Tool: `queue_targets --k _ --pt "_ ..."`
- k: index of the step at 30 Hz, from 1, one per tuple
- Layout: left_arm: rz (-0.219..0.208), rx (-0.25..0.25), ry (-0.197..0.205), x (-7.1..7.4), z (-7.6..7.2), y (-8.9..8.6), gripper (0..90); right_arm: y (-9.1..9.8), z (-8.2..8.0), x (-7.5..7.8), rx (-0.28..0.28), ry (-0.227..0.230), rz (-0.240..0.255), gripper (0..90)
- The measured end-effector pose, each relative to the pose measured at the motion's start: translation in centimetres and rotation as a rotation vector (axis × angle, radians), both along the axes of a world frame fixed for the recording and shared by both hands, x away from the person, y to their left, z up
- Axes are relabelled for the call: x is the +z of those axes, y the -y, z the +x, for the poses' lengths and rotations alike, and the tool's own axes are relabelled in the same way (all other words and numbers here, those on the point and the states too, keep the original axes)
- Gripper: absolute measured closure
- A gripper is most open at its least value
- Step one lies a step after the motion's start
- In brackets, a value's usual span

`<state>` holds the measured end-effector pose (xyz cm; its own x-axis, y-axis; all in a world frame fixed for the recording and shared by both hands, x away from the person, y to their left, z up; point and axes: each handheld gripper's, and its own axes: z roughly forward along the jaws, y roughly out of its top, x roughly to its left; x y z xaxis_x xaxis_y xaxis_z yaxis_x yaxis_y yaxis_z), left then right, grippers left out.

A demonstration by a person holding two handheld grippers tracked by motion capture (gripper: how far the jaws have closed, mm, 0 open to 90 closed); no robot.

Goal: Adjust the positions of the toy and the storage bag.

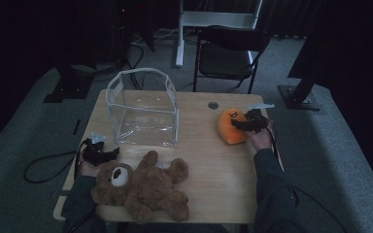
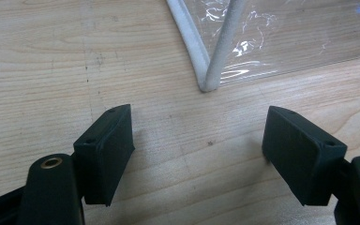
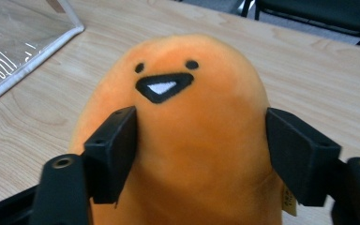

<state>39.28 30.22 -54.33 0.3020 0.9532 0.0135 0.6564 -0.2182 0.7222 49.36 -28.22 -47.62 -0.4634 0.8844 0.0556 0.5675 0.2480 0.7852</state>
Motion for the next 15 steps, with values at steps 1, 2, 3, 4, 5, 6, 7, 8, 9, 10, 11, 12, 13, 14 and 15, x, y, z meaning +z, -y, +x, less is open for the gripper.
queue_targets --k 1,2,3,4,5,6,7,8,9,10,11,12,13,14,15 --pt "0.0 0.0 0.0 0.0 0.0 0.0 25.4 0.0 -0.2 0.2 -0.001 0.013 -0.003 25.6" --pt "0.0 0.0 0.0 0.0 0.0 0.0 25.4 0.0 -0.4 0.4 -0.004 0.025 -0.007 25.7" --pt "0.0 0.0 0.0 0.0 0.0 0.0 25.4 0.0 -0.6 0.6 -0.004 0.038 -0.011 25.5" --pt "0.0 0.0 0.0 0.0 0.0 0.0 25.4 -0.1 -0.9 1.0 0.002 0.055 -0.017 24.9" --pt "0.0 0.0 0.0 0.0 0.0 0.0 25.4 -0.2 -1.1 1.2 0.007 0.067 -0.029 24.7" --pt "0.0 0.0 0.0 0.0 0.0 0.0 25.4 -0.3 -1.4 1.6 0.004 0.082 -0.057 23.9" --pt "0.0 0.0 0.0 0.0 0.0 0.0 25.4 -0.6 -1.8 2.0 0.008 0.102 -0.077 23.8" --pt "0.0 0.0 0.0 0.0 0.0 0.0 25.4 -0.6 -2.1 2.2 0.021 0.109 -0.073 23.8" --pt "0.0 0.0 0.0 0.0 0.0 0.0 25.4 -0.8 -2.4 2.5 0.031 0.119 -0.07 23.9" --pt "0.0 0.0 0.0 0.0 0.0 0.0 25.4 -1.0 -2.8 2.8 0.04 0.132 -0.074 24.0" --pt "0.0 0.0 0.0 0.0 0.0 0.0 25.4 -1.2 -3.1 3.0 0.056 0.136 -0.069 24.1" --pt "0.0 0.0 0.0 0.0 0.0 0.0 25.4 -1.5 -3.4 3.2 0.072 0.14 -0.065 24.2" --pt "0.0 0.0 0.0 0.0 0.0 0.0 25.4 -1.8 -3.9 3.3 0.087 0.148 -0.074 24.3" --pt "0.0 0.0 0.0 0.0 0.0 0.0 25.4 -2.0 -4.1 3.3 0.1 0.149 -0.075 24.4" --pt "0.0 0.0 0.0 0.0 0.0 0.0 25.4 -2.3 -4.5 3.3 0.119 0.151 -0.068 24.8"
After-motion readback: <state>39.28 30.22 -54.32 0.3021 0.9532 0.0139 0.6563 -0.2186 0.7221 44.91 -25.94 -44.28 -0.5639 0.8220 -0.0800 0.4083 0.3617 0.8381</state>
